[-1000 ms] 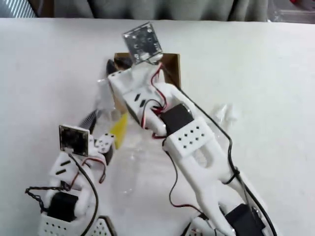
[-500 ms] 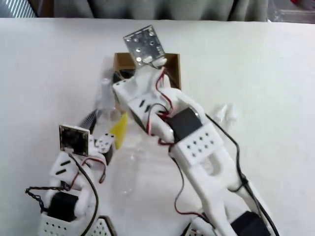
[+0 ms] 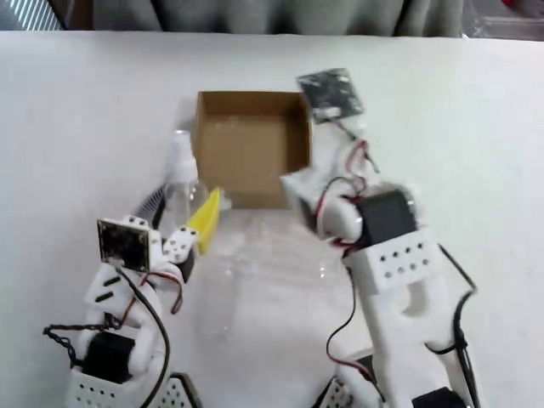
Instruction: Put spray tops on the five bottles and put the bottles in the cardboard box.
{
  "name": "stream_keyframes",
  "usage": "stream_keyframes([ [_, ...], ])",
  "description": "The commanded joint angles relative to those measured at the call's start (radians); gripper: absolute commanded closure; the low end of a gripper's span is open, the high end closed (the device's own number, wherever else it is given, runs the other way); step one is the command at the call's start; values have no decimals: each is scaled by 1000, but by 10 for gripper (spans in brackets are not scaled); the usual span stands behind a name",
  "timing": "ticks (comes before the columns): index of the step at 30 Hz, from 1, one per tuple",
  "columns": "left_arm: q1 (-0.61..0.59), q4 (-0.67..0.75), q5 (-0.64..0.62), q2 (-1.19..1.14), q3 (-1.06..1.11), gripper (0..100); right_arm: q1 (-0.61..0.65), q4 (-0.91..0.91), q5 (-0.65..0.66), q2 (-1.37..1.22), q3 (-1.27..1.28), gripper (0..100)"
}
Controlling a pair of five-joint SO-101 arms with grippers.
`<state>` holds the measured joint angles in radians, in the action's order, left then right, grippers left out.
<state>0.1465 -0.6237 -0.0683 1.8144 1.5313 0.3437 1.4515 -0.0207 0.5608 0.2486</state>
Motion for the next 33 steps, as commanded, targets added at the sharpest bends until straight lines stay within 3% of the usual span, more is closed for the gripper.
stream_keyframes([
  [1,-8,57,-6,16,-3,976,-140,30,80,42,44,974],
  [9,-8,209,-6,15,-3,976,-392,16,436,137,405,974],
  [16,-8,347,-6,13,-17,977,-516,-140,601,298,726,976],
  [26,-8,354,-6,-5,-124,977,-524,-335,614,473,1033,978],
  [33,-1,358,-9,-289,-307,977,-524,-404,623,487,1112,978],
])
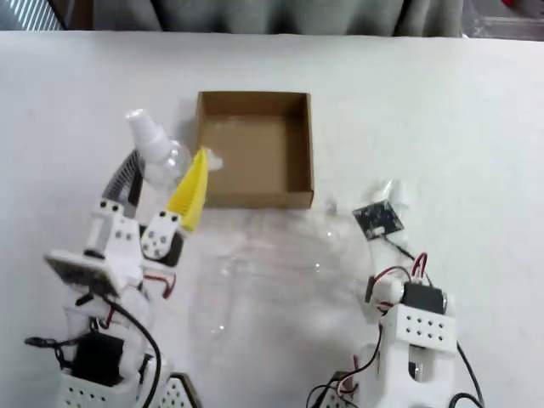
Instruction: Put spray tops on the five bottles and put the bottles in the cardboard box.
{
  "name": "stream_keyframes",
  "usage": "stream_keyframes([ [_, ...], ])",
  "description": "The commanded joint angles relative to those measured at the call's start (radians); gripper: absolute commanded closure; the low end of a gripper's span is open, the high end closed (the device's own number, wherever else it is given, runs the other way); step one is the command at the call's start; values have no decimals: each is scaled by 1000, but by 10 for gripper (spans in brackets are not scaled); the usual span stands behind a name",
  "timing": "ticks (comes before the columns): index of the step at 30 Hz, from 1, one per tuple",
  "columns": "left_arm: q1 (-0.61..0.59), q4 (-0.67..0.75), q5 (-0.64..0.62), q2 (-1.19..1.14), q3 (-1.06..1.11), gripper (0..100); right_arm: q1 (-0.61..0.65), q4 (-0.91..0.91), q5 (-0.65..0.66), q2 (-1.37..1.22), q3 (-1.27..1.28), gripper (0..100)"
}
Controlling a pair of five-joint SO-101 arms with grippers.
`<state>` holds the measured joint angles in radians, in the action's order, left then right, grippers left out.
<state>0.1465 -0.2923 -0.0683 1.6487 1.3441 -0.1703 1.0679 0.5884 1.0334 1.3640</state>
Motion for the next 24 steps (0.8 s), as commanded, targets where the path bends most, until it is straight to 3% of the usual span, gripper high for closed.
stream_keyframes([
  [1,-1,29,-11,-166,-150,977,-10,-21,14,15,-2,978],
  [14,1,400,-8,-624,-245,977,-10,-42,63,7,40,977],
  [24,1,813,-8,-974,-265,978,-10,-44,69,7,43,977],
])
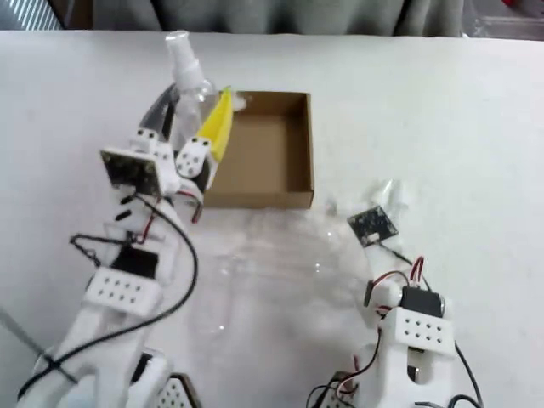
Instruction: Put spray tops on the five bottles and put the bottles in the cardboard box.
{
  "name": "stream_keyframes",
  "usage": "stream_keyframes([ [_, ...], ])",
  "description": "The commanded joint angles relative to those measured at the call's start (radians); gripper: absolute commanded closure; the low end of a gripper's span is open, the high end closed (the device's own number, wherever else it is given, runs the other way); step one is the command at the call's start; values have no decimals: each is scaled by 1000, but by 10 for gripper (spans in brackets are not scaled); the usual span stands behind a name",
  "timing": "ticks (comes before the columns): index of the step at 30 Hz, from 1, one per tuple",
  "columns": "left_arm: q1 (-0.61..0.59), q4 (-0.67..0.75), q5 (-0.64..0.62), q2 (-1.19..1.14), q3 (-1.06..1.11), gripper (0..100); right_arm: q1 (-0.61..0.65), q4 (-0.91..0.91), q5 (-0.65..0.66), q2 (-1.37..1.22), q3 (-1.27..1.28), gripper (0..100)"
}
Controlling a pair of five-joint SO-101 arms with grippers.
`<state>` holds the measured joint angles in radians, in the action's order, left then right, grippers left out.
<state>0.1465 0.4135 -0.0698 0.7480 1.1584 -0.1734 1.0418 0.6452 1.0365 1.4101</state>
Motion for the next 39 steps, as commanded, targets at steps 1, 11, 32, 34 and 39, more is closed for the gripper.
stream_keyframes([
  [1,1,124,-6,-107,-94,978,-7,-18,12,4,-3,977],
  [11,-1,180,-14,-377,-265,979,-7,-21,14,5,6,977],
  [32,-64,448,-12,-983,-557,979,-7,-27,14,4,15,975],
  [34,-64,448,-12,-1058,-600,979,-7,-27,14,4,15,975],
  [39,-64,453,-14,-1210,-700,979,-5,-27,14,5,17,975],
])
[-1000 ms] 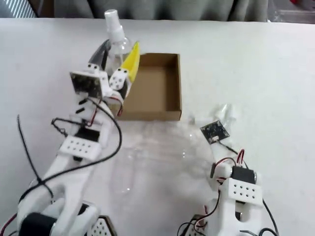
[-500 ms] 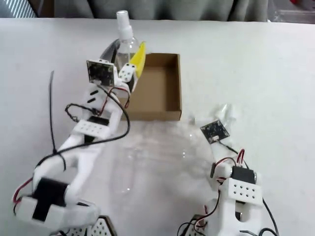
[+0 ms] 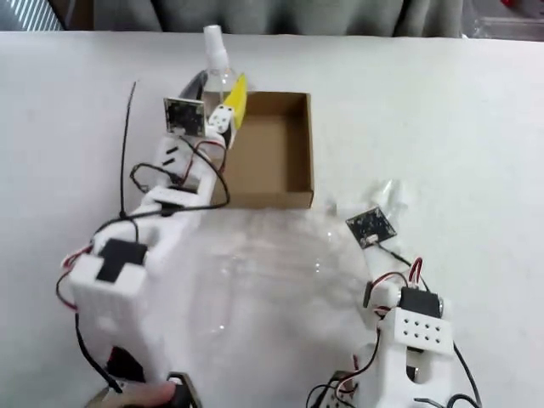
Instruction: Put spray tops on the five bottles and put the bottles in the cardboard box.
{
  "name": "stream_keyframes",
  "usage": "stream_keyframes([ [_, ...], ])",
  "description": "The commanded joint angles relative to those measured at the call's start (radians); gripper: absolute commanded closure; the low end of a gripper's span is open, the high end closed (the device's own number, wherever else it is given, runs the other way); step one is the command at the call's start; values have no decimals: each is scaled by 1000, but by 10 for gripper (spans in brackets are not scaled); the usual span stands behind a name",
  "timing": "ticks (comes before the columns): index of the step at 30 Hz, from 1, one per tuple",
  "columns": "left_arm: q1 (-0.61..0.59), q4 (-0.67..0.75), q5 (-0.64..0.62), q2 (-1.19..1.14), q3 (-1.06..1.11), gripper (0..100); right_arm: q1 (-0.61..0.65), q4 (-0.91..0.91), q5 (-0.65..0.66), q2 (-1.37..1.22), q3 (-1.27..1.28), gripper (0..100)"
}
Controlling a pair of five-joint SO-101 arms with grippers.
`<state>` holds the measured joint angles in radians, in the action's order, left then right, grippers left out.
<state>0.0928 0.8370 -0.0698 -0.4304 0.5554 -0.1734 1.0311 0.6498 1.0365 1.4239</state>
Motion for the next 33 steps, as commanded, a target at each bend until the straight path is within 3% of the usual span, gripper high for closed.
stream_keyframes([
  [1,-13,29,-14,-54,-117,979,-5,-18,9,5,3,975],
  [18,-41,21,-12,-274,-316,979,-4,-18,9,4,5,974],
  [33,-58,-78,-8,-351,-405,978,-7,-16,63,12,15,975],
])
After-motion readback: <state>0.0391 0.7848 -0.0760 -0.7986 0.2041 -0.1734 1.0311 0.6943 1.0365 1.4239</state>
